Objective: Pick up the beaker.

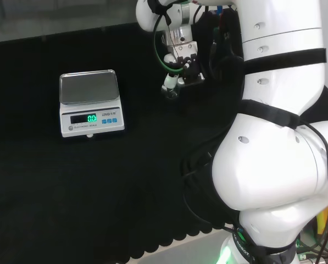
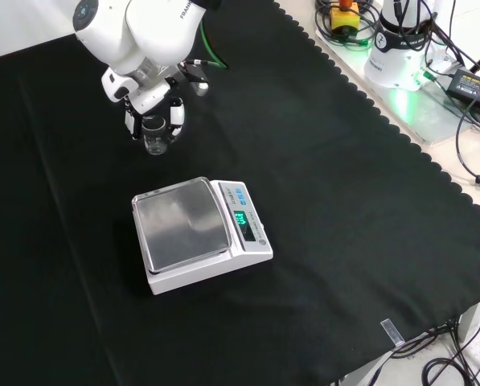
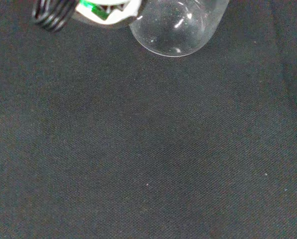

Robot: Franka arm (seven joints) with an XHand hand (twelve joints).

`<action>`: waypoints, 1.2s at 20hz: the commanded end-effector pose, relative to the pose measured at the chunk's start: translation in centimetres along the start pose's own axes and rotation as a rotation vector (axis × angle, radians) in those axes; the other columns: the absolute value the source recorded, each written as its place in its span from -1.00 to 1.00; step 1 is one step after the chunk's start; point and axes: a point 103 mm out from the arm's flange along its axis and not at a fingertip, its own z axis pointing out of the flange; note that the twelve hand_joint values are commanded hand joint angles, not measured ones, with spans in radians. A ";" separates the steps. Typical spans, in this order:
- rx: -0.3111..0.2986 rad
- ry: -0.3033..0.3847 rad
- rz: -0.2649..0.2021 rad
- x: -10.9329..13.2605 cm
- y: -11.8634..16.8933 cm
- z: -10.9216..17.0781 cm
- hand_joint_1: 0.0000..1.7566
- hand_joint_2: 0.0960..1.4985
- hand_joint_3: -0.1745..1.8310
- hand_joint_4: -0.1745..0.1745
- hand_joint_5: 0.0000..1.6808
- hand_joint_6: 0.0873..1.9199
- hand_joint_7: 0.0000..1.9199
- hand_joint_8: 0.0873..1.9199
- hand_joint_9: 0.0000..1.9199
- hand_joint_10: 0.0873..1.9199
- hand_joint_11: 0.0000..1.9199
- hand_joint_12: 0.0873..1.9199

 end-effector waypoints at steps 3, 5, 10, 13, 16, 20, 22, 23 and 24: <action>0.048 -0.038 -0.031 0.8 -0.6 -2.0 0.27 -0.09 -0.17 -1.00 0.20 -0.66 -0.02 -0.40 0.23 -0.70 0.38 -0.22; 0.060 -0.046 -0.040 1.2 -0.7 -2.6 0.26 -0.09 -0.17 -1.00 0.21 -0.66 -0.01 -0.40 0.25 -0.70 0.38 -0.23; 0.116 -0.074 -0.052 2.4 -0.6 -3.6 0.25 -0.10 -0.17 -1.00 0.21 -0.65 0.01 -0.39 0.28 -0.72 0.41 -0.25; 0.118 -0.082 -0.048 2.8 -1.1 -4.7 0.24 -0.10 -0.17 -1.00 0.20 -0.65 0.02 -0.38 0.30 -0.73 0.43 -0.26; 0.111 -0.082 -0.057 0.8 -2.3 -4.2 0.24 -0.10 -0.17 -1.00 0.20 -0.65 0.02 -0.38 0.31 -0.73 0.43 -0.27; 0.093 -0.109 -0.059 0.3 -4.1 -5.2 0.23 -0.10 -0.17 -1.00 0.20 -0.65 0.03 -0.37 0.33 -0.73 0.44 -0.27; 0.091 -0.122 -0.060 0.7 -4.9 -6.2 0.23 -0.10 -0.17 -1.00 0.20 -0.65 0.03 -0.37 0.33 -0.73 0.44 -0.27; 0.091 -0.127 -0.061 0.9 -5.3 -6.7 0.23 -0.10 -0.17 -1.00 0.20 -0.65 0.03 -0.37 0.33 -0.73 0.44 -0.28; 0.090 -0.133 -0.061 1.1 -5.6 -7.2 0.22 -0.10 -0.17 -1.00 0.20 -0.65 0.03 -0.37 0.33 -0.73 0.44 -0.28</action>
